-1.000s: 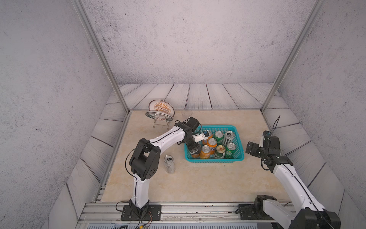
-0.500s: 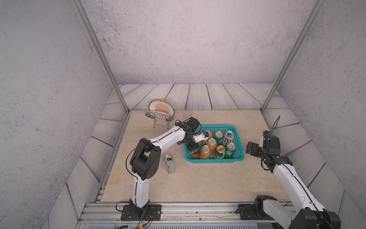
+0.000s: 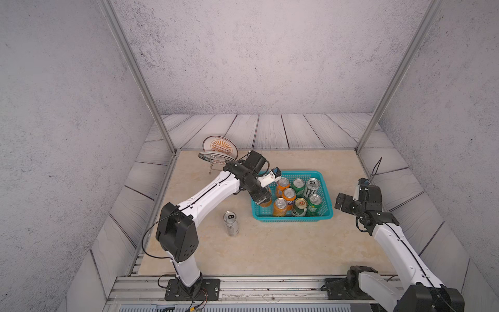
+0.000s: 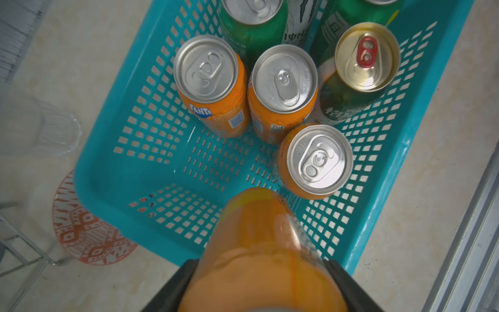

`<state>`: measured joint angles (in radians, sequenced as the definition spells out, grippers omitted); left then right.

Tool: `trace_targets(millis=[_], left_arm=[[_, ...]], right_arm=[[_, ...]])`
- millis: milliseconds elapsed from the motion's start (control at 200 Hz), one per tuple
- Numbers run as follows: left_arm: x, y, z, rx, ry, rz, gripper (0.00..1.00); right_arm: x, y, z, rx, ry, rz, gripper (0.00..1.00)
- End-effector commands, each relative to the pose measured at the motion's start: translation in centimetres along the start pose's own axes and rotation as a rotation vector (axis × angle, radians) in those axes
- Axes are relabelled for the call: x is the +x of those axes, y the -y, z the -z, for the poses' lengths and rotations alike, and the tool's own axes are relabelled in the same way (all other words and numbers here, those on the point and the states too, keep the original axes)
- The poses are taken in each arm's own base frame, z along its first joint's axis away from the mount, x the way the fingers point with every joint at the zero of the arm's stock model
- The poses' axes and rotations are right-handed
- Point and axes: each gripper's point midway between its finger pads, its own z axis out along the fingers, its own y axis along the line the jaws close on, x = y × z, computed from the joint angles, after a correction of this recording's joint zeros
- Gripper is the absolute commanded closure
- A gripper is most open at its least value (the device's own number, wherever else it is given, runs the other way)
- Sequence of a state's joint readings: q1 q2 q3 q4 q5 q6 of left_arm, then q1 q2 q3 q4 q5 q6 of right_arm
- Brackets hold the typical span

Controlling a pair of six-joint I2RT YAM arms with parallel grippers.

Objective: Take out the drinks from the basket
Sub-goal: Pick up the drink from the basket, then place the drink at the center of the board.

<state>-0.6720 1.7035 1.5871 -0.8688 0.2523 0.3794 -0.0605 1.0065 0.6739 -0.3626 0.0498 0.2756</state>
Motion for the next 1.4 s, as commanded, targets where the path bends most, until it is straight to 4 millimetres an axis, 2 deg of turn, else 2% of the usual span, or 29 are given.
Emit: trace_targets(millis=[0,170,310,480,631,926,1051,1181,1396], left_arm=[[-1.3,0.8,3.4,-0.028,0.082,0.005,0.38],[-1.2,2.4,6.8,-0.058,0.123,-0.004,0.38],[-0.8,3.8,8.9,-0.082,0.151,-0.016,0.38],[0.1,5.5,10.4,-0.087,0.173,-0.011,0.38],[1.5,6.2,10.7,-0.108,0.153,0.015,0.38],[4.0,8.3,9.3,-0.092,0.081,0.024,0.38],[5.1,8.7,7.8,-0.091,0.042,0.046,0.38],[6.1,8.2,5.9,-0.116,0.013,0.142,0.38],[6.2,8.7,3.1,-0.083,0.054,0.266,0.38]], right_arm=[[-0.8,-0.3,0.4,-0.012,0.018,0.008,0.01],[-1.0,-0.3,0.5,-0.013,0.023,0.007,0.01],[-0.9,-0.3,0.6,-0.015,0.023,0.003,0.01],[-0.9,-0.3,0.6,-0.015,0.023,0.002,0.01],[-1.0,-0.3,0.7,-0.015,0.026,0.002,0.01],[-0.9,-0.3,0.7,-0.014,0.023,0.003,0.01],[-0.9,-0.3,0.7,-0.013,0.023,0.003,0.01],[-0.8,-0.2,0.6,-0.011,0.021,0.003,0.01],[-0.7,-0.2,0.6,-0.009,0.020,0.006,0.01]])
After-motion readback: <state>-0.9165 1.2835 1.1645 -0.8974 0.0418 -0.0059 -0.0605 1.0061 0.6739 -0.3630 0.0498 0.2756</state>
